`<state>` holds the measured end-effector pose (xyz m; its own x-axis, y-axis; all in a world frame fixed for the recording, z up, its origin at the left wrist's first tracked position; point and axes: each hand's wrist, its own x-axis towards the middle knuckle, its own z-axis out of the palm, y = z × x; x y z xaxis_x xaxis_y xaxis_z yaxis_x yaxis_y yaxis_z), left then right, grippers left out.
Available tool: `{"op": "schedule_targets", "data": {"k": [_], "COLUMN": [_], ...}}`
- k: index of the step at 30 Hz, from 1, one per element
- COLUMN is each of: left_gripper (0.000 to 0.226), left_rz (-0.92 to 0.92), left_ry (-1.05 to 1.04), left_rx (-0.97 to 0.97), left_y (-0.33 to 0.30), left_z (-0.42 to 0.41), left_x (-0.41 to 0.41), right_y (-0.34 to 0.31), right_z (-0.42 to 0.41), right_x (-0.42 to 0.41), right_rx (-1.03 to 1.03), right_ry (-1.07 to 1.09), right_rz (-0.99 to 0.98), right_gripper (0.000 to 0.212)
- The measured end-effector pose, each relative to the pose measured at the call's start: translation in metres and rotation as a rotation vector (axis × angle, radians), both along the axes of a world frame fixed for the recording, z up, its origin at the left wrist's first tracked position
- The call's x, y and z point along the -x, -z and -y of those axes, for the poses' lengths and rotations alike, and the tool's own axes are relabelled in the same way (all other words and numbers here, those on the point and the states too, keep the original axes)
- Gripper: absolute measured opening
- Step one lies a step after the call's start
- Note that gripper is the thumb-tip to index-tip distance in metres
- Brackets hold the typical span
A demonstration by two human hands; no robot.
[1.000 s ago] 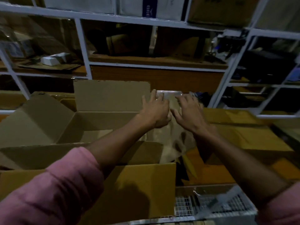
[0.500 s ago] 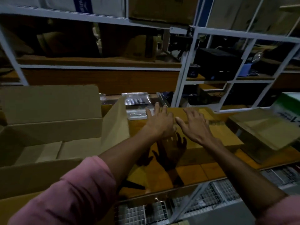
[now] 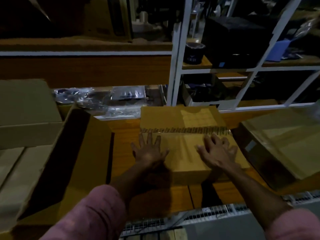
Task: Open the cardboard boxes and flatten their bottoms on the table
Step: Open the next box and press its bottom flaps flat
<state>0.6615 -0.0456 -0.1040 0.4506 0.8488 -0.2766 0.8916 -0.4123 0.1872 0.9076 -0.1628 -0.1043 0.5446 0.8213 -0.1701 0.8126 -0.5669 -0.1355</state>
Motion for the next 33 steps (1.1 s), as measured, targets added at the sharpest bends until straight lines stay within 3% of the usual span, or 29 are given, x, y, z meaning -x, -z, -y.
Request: {"op": "schedule_targets", "data": {"k": [10,17,20,25,29,33], "left_gripper": [0.081,0.074,0.074,0.094,0.095,0.097], "left_rz": [0.006,0.038,0.103,0.104,0.085,0.206], "left_ry": [0.035,0.05,-0.042,-0.068,-0.034,-0.02], "left_rx": [-0.234,-0.264,-0.173,-0.015,-0.13,-0.257], "left_y": [0.038,0.035,0.024,0.026,0.03,0.021], "left_z": [-0.02,-0.026,-0.05,-0.081,-0.073,-0.058], "left_x": [0.005,0.026,0.012,0.002,0.006,0.015], "right_y": [0.018,0.022,0.022,0.019,0.021,0.006], "right_z": [0.005,0.02,0.001,-0.031,-0.029,-0.01], "right_x": [-0.01,0.004,-0.021,-0.051,-0.046,-0.039], "right_rx": [0.066,-0.013,-0.037,-0.058,-0.109,-0.296], "right_ry": [-0.043,-0.066,-0.03,0.018,-0.002,-0.012], "right_rz": [0.021,0.055,-0.036,-0.132,-0.073,-0.064], "right_gripper": [0.093,0.085,0.085,0.093,0.093,0.088]}}
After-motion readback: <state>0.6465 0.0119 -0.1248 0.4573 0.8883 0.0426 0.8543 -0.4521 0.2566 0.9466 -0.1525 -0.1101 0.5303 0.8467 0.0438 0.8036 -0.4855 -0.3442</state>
